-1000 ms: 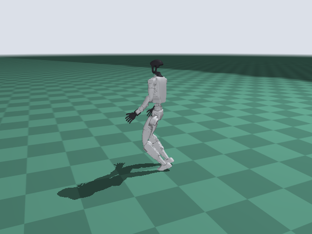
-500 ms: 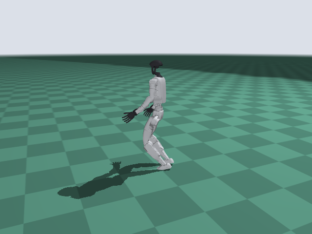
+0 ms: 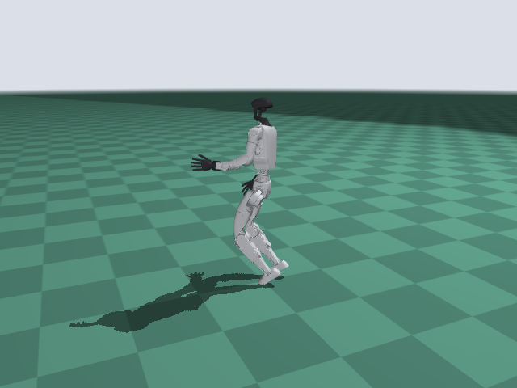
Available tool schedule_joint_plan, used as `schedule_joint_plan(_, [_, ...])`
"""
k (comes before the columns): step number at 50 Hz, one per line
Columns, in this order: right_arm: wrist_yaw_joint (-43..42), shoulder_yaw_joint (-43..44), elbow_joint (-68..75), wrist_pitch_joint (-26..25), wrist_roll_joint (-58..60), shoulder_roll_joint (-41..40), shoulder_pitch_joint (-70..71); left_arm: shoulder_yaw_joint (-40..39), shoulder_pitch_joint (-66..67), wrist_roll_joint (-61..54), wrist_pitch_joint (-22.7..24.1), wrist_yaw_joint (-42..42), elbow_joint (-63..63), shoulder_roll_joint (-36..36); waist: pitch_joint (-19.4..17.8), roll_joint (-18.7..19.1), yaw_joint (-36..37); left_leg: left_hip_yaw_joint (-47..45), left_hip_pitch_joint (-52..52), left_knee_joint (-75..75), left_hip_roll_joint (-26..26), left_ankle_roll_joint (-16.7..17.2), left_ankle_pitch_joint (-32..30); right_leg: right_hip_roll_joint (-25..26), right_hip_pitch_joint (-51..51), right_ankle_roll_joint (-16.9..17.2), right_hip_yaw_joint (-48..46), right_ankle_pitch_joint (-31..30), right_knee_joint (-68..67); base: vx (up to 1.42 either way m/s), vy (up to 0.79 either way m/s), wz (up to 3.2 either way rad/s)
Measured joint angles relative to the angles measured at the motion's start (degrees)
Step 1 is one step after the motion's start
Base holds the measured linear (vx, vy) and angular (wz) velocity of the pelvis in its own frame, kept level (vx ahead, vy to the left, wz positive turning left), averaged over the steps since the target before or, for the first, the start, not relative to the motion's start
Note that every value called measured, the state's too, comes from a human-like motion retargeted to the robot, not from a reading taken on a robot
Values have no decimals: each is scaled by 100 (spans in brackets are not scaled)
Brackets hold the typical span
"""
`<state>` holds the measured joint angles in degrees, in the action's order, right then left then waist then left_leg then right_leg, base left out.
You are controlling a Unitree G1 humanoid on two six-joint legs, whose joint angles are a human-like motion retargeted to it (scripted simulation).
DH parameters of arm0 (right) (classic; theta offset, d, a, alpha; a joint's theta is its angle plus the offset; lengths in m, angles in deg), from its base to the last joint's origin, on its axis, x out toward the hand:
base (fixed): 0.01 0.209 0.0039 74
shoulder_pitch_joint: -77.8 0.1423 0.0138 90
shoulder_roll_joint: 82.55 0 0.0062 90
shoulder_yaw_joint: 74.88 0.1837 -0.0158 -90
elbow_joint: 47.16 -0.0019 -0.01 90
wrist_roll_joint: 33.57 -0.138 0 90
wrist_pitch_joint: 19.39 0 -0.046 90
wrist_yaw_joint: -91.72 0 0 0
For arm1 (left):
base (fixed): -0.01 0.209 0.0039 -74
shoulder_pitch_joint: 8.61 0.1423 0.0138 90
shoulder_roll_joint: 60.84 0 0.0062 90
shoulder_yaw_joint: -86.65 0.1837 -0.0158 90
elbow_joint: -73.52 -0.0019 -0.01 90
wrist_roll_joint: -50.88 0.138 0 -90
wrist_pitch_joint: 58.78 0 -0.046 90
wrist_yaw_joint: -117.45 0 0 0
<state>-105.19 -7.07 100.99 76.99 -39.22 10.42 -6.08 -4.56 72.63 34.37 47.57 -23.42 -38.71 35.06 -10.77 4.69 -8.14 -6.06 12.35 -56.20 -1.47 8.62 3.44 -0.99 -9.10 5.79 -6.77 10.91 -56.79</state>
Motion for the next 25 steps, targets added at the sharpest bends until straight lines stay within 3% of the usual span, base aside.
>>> schedule_joint_plan(5, [-132,-58,-412,83,99,170,218,568,347,102,-130,-371,-325,-237,74,-323,-44,71,-188,531,-603,20,-246,-465,-261,196,230,175,-484,1,0,-65])
schedule_joint_plan(8, [-153,-51,-864,150,203,328,423,795,629,148,-276,-754,-857,-390,2,-352,24,145,-263,332,-590,-117,307,-364,-100,216,273,572,-471,2,0,-104])
schedule_joint_plan(13, [-147,93,-1930,212,286,650,739,965,1043,47,-563,-1550,-2188,-740,-270,-106,155,246,-207,-879,27,-261,1270,395,508,78,364,1109,-19,2,-1,-106])
schedule_joint_plan(18, [-189,257,-2619,119,432,1000,1115,944,1164,8,-871,-2230,-3433,-990,-657,169,204,319,335,-2827,840,-368,1768,1173,951,-433,484,2151,309,1,-2,-76])
schedule_joint_plan(22, [-230,246,-2039,-18,617,954,921,958,1018,223,-931,-2190,-3761,-1128,-646,240,247,305,691,-3190,956,-498,1737,1299,847,-497,500,1897,424,2,-2,-51])
schedule_joint_plan(25, [-169,103,-1081,-114,727,645,491,1078,940,228,-851,-1884,-3290,-1131,-448,114,260,258,577,-2378,532,-455,1561,1085,447,-71,533,925,147,1,1,-29])
